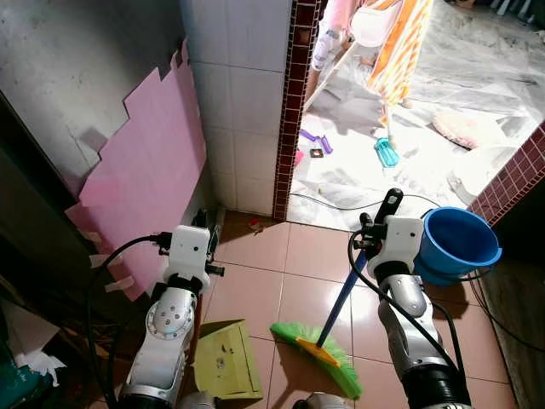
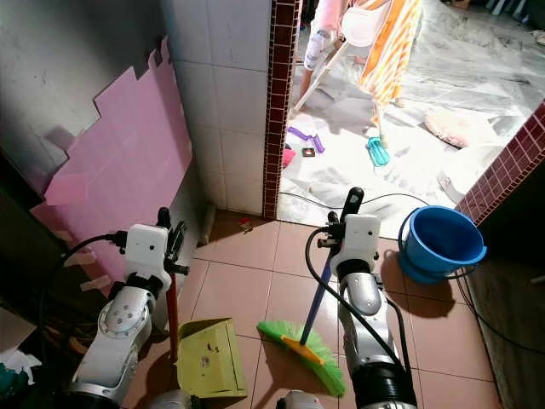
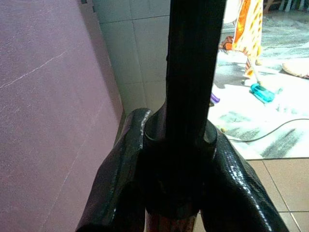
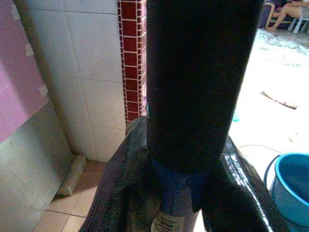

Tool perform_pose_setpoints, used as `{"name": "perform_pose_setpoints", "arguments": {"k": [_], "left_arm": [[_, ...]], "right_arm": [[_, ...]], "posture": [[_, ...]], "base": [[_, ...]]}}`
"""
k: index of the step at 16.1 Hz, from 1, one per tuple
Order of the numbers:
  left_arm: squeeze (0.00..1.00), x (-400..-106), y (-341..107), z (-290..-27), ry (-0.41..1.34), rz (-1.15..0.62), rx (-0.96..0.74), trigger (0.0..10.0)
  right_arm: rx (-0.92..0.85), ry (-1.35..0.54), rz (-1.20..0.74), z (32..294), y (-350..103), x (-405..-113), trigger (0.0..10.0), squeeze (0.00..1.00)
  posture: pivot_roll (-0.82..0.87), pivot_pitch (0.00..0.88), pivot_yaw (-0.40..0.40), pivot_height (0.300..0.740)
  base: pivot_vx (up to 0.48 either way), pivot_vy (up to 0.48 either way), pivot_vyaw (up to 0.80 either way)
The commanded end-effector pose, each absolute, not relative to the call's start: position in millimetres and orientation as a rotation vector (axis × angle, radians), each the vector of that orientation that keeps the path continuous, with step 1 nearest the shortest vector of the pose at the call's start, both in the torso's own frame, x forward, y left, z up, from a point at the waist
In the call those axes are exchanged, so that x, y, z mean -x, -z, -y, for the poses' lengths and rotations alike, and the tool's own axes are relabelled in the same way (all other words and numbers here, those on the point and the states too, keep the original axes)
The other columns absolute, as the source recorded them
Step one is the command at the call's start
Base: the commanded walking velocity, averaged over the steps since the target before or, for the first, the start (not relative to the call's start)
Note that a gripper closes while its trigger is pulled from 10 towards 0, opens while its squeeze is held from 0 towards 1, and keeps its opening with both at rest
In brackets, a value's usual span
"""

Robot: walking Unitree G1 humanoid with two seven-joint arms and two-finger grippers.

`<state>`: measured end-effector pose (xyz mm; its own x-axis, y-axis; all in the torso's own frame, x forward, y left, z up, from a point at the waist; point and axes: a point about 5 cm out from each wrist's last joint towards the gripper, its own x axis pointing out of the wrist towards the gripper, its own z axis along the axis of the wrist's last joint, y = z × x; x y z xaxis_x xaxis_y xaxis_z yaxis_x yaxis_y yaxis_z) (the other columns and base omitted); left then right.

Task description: Sweep floor

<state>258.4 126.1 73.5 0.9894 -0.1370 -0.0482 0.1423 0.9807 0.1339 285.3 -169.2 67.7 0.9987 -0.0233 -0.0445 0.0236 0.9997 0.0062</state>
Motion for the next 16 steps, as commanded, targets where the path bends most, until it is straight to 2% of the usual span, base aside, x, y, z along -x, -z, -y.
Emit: {"name": "perform_pose_setpoints", "arguments": {"k": [1,16], "left_arm": [[0.00,-255.8,-67.6,-123.0,0.150,-0.070,-0.137,10.0],[0.00,-258.6,-69.2,-115.3,0.149,-0.064,-0.126,10.0]], "right_arm": [[0.023,0.016,-0.060,173.3,-66.7,-283.0,10.0,0.00],[0.063,-0.004,-0.052,178.6,-71.8,-287.1,10.0,0.00]], "posture": [[-0.07,0.000,-0.047,0.740],[-0.08,0.000,-0.056,0.740]], "base": [[0.000,0.000,0.00],[0.000,0.000,0.00]]}}
